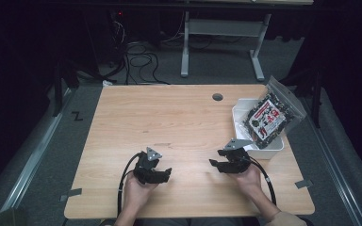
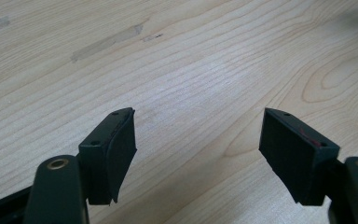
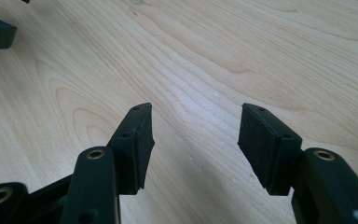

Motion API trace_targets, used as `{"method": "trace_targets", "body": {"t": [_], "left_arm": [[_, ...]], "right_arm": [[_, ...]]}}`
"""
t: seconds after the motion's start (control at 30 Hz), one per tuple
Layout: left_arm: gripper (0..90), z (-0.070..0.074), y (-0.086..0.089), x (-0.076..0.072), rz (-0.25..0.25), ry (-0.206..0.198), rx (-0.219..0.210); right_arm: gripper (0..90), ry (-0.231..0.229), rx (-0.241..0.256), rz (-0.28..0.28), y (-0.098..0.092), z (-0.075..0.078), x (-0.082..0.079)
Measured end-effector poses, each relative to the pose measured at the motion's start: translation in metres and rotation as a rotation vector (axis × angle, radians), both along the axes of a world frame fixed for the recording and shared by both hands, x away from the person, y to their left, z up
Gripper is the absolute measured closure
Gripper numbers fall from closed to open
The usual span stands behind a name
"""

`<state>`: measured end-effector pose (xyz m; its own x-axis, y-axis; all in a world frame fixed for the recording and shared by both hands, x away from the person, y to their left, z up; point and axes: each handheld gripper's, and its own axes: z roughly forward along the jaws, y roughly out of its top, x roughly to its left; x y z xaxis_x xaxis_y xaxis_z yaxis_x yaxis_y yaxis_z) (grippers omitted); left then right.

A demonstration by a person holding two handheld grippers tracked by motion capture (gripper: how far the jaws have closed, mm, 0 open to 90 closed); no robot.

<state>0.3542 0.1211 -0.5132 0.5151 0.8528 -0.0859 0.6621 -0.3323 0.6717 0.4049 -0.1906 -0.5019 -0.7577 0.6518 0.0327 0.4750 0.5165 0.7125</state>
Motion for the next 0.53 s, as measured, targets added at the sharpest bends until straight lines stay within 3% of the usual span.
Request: {"method": "trace_targets", "body": {"t": [0.07,0.53], "left_arm": [[27.5,0.0007,0.0001,-0.0009,0.001,-0.004,-0.003],[27.4,0.0014,-0.0023,-0.0032,-0.004,-0.012,-0.011]], "right_arm": [[45.3,0.011,0.025,-0.007,-0.0033,-0.0015,-0.0021],[44.0,-0.006,-0.005,-0.007,-0.006,-0.0066,-0.0068]]}}
